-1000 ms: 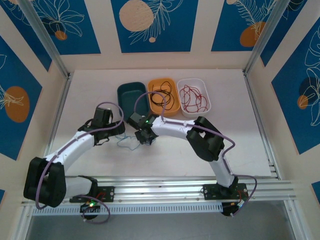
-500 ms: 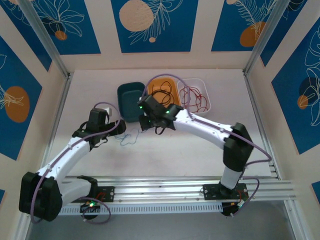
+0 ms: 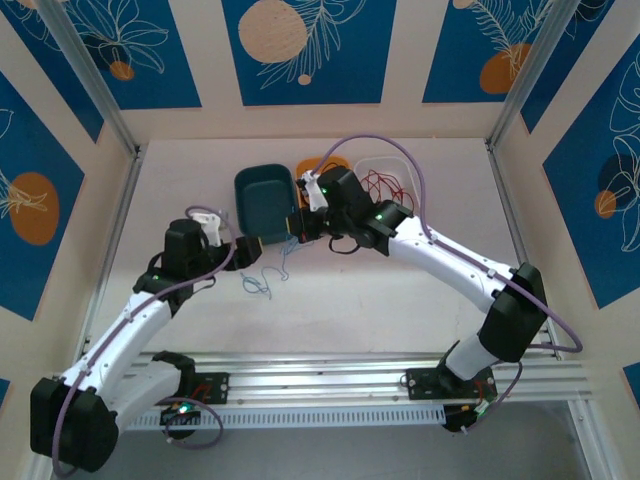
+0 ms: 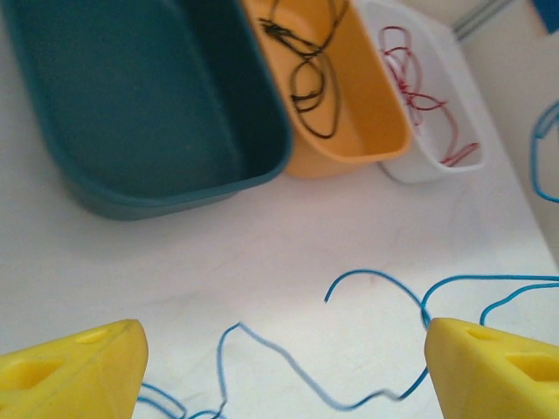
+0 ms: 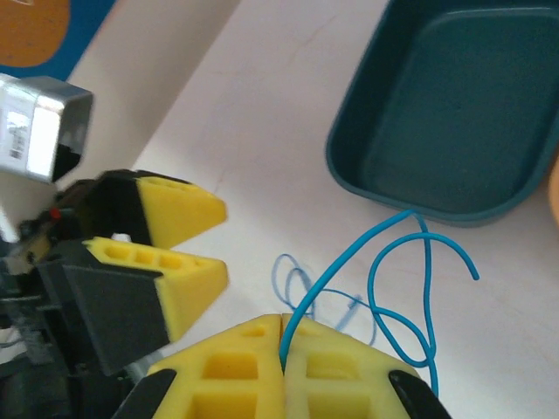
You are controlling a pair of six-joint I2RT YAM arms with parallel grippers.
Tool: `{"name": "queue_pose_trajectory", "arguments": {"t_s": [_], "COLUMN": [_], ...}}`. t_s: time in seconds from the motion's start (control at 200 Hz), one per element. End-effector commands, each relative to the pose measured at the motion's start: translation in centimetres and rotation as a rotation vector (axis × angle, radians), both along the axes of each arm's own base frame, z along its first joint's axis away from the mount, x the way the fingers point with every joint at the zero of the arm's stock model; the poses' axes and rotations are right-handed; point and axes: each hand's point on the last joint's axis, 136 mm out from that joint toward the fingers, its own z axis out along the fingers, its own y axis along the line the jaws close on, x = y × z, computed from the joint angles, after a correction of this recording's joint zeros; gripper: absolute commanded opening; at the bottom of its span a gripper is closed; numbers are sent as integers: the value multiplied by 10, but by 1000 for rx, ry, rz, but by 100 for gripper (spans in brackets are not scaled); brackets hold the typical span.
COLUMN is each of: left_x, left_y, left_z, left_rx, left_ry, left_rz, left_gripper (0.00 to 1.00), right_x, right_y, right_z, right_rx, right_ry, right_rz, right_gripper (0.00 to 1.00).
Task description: Untangle the cables
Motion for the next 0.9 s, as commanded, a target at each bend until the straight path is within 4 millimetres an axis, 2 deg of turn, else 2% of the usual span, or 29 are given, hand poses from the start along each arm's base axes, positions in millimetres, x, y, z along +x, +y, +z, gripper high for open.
{"name": "queue_pose_trajectory", "arguments": {"t_s": [0.0,0.165,0.345,0.715,0.895], "left_x": [-5,-1,3,6,1], "left_y": [-18,-14,-25,-46,-54], "left_z": [17,5,-5,-1,-4], "left_rx": [-60,-33,-105,-301,-322], "left_ry": [-109,-73,18,79,119], "left_rz": [-110,-84,-92,-109,-162], "left_gripper": [83,82,80,83,77], "right_x": [-14,-19,-20,-17,-15], "right_y": [7,8,11,18,20], "right_z": [26,35,34,24,25], "right_rx": [119,167,179,176,184], "right_ry": [2,7,13,28,24], "right_rz": [95,136,157,175,178], "right_gripper": [0,0,0,0,0]}}
